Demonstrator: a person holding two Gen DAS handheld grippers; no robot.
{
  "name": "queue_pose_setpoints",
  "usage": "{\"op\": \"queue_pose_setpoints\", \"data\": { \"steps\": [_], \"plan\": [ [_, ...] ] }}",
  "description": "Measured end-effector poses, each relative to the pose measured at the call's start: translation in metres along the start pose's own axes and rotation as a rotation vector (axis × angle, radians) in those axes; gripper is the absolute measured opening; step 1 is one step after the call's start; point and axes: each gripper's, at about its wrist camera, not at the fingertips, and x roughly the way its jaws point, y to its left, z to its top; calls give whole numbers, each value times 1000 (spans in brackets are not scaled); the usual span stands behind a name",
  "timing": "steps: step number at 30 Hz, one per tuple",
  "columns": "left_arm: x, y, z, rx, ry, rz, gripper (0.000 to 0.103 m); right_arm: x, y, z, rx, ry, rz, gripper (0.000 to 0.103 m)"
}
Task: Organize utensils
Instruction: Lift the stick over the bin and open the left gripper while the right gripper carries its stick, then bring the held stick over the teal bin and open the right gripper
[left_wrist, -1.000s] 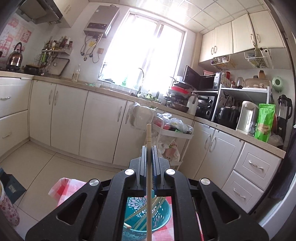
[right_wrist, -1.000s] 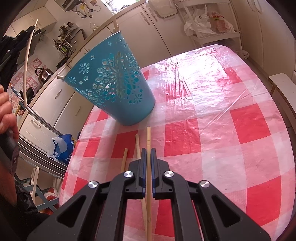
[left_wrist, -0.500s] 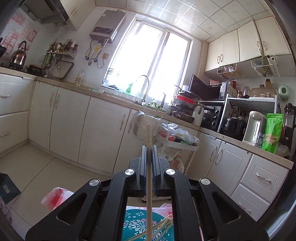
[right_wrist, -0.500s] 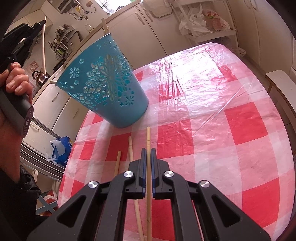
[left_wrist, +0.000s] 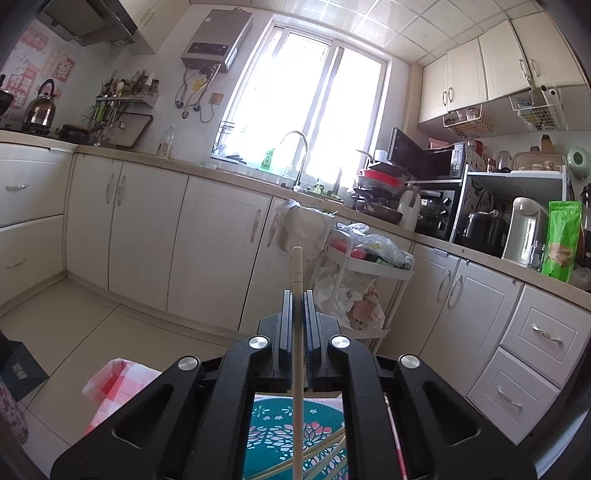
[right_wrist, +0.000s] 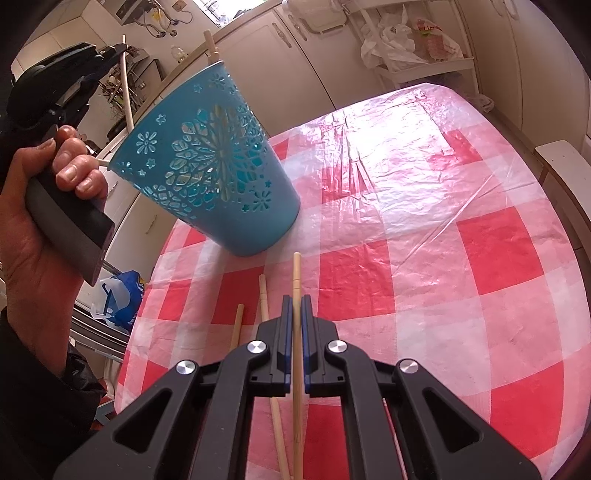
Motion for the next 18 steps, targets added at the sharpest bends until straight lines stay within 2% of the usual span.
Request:
{"op": "queue_pose_setpoints", "data": {
  "steps": [5, 10, 18],
  "plan": [
    [3, -6, -13, 45, 62, 31, 6, -2, -1, 0, 5, -6, -1, 5],
    [-3, -7, -23, 57, 115, 61, 32, -6, 1, 0, 2, -17, 8, 5],
    [-32, -15, -21, 93, 150, 86, 50, -12, 5, 1, -4, -29, 19, 5]
  ]
}}
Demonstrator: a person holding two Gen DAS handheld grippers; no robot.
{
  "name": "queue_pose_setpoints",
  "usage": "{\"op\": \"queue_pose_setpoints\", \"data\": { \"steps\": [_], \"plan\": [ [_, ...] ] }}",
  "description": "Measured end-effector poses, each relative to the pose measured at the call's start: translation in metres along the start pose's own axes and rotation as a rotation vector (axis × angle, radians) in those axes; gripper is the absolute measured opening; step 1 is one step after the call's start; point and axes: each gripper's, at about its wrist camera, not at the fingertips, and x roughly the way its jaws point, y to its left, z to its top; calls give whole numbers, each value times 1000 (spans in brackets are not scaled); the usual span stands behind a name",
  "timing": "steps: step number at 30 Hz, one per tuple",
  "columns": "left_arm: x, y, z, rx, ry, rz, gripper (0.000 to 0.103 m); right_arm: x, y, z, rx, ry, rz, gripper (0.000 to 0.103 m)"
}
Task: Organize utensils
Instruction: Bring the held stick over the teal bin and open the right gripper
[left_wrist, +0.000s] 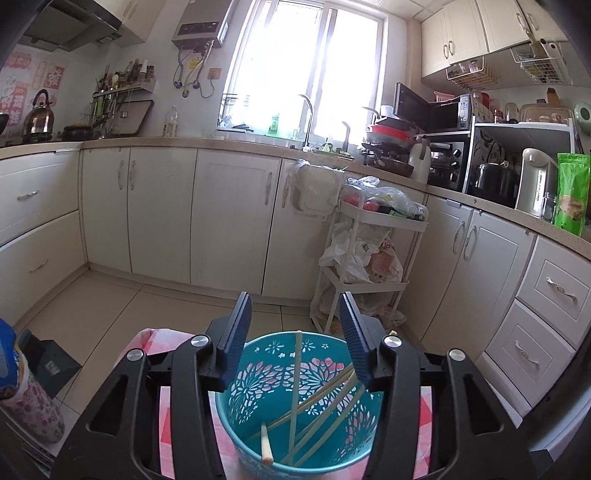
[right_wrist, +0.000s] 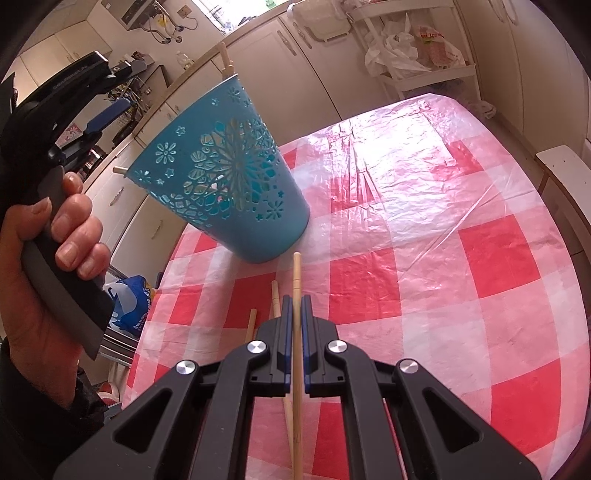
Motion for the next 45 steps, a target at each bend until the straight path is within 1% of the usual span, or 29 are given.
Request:
{"op": "queue_pose_setpoints", "data": {
  "steps": [1, 4, 7, 11, 17, 21, 23, 27, 31, 33, 37, 42, 43, 45],
  "plan": [
    [-5, 0, -2, 6, 3, 10, 53, 0, 0, 0, 1, 0, 1, 5],
    [-18, 1, -6, 19, 23, 33, 57, -1, -1, 0, 5, -4, 2, 5],
    [-29, 2, -8, 31, 38, 79, 62, -2, -1, 0, 10, -10, 1, 5],
    [-40, 4, -10, 28, 60, 115, 68, -4, -1, -2, 4, -15, 0, 5],
    [-55, -1, -15, 82, 85, 145, 80, -6, 0, -3, 4, -35, 3, 5],
    [-60, 4, -16, 68, 114, 150, 86, -10, 2, -1, 2, -60, 17, 5],
    [-59, 8, -16, 68, 126, 155, 87, -11, 3, -1, 4, -67, 23, 5],
    [-55, 18, -13, 28, 163, 154, 89, -20, 5, 2, 0, -111, 44, 5],
    [-51, 28, -11, 17, 186, 164, 91, -29, 9, 5, 5, -141, 71, 5],
    [-50, 37, -10, -7, 195, 164, 91, -37, 16, 11, 3, -167, 97, 5],
    [-52, 60, -5, -75, 202, 176, 92, -44, 28, 21, -12, -195, 116, 5],
    [-52, 85, -1, -158, 207, 199, 92, -51, 50, 47, -33, -253, 148, 5],
    [-52, 88, -1, -170, 208, 200, 92, -51, 50, 47, -33, -253, 148, 5],
    [-51, 93, -1, -190, 212, 202, 92, -58, 65, 62, -58, -295, 170, 5]
  ]
}}
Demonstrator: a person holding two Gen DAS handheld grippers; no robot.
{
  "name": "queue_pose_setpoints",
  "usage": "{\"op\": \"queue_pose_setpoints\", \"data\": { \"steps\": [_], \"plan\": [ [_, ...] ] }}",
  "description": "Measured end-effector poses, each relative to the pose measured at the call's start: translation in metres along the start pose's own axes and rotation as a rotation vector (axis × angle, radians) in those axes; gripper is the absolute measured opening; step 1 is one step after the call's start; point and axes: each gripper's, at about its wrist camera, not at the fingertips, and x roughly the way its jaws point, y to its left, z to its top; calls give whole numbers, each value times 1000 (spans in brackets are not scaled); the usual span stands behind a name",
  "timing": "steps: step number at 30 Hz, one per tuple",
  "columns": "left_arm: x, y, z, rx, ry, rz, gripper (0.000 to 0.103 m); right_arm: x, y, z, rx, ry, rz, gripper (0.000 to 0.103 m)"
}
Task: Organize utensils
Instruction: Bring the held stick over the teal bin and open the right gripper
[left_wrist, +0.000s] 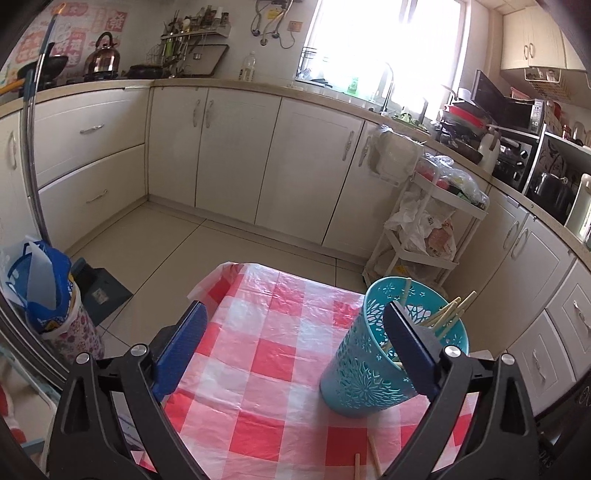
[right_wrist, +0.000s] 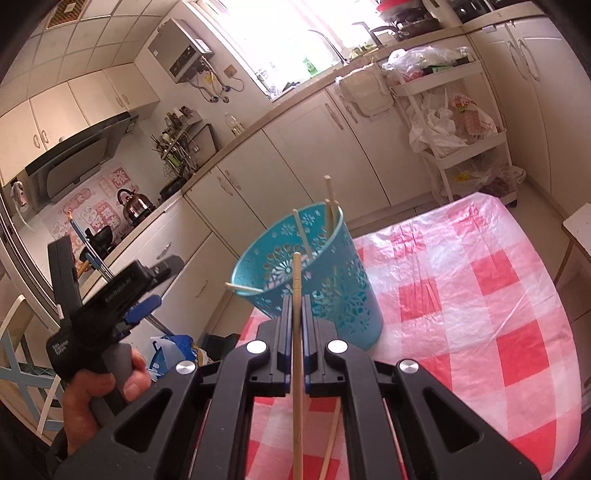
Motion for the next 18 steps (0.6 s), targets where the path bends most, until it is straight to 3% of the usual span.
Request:
{"op": "queue_pose_setpoints", "data": {
  "steps": [9, 18],
  "plan": [
    [1, 8, 1, -32, -1, -4, 92, 28, 46, 71, -115, -174, 15, 5],
    [3, 14, 5, -53, -3, -8, 92, 79, 52, 110, -150, -316, -75, 5]
  ]
}}
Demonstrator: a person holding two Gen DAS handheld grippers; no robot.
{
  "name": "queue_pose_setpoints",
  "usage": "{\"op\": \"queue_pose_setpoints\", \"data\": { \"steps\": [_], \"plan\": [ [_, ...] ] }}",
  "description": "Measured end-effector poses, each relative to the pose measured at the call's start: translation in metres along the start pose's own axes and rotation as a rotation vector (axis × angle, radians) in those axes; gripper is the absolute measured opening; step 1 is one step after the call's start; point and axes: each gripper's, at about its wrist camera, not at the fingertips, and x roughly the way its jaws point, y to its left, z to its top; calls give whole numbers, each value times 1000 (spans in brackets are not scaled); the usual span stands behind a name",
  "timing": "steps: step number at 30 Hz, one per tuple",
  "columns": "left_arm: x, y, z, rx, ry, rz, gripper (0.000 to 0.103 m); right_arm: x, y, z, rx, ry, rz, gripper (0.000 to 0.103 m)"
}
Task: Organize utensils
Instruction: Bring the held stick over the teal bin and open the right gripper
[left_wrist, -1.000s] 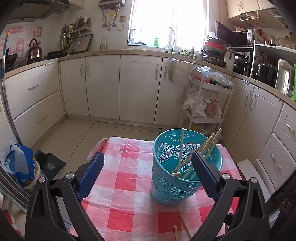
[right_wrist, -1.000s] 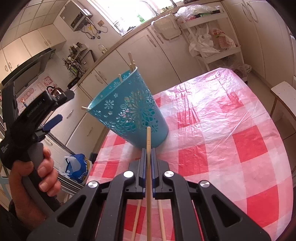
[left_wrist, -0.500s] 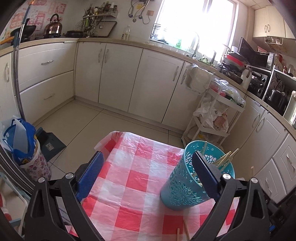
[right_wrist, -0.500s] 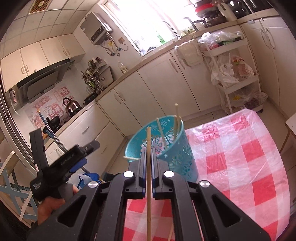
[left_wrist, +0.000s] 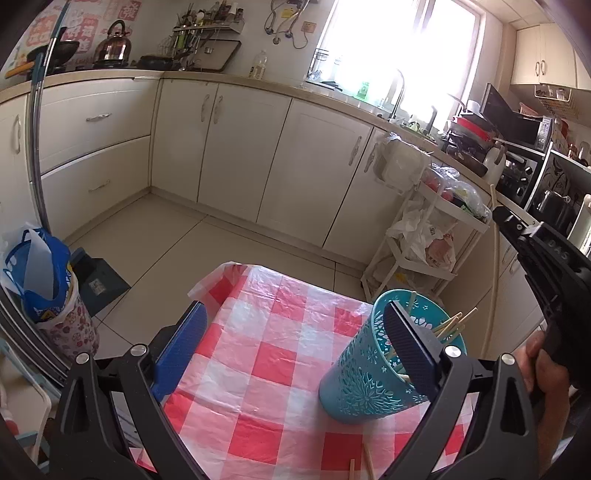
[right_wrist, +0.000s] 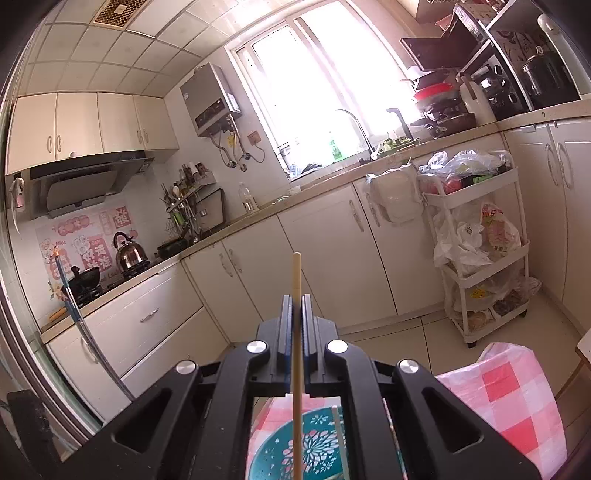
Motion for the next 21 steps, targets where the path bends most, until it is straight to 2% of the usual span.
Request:
{"op": "queue_pose_setpoints", "data": {
  "steps": [3, 6, 7, 8, 10, 15, 21],
  "plan": [
    [1, 2, 1, -6, 3, -2, 92, 18, -3, -5, 5, 9, -30, 5],
    [2, 3, 2, -14, 7, -7, 92, 29, -9, -11, 22, 56, -40, 7],
    [2, 4, 2, -17, 7, -7, 92, 28, -10, -11, 28, 60, -36, 12],
    [2, 4, 3, -20, 7, -7, 92, 25, -10, -10, 27, 48, -38, 21],
    [2, 5, 3, -24, 7, -7, 92, 20, -9, -11, 12, 46, -39, 27],
    [2, 7, 4, -31, 8, -4, 92, 9, -6, -14, -15, 79, -19, 27],
    [2, 6, 2, -25, 10, -1, 92, -21, -8, -25, -22, 100, -9, 33]
  ]
}}
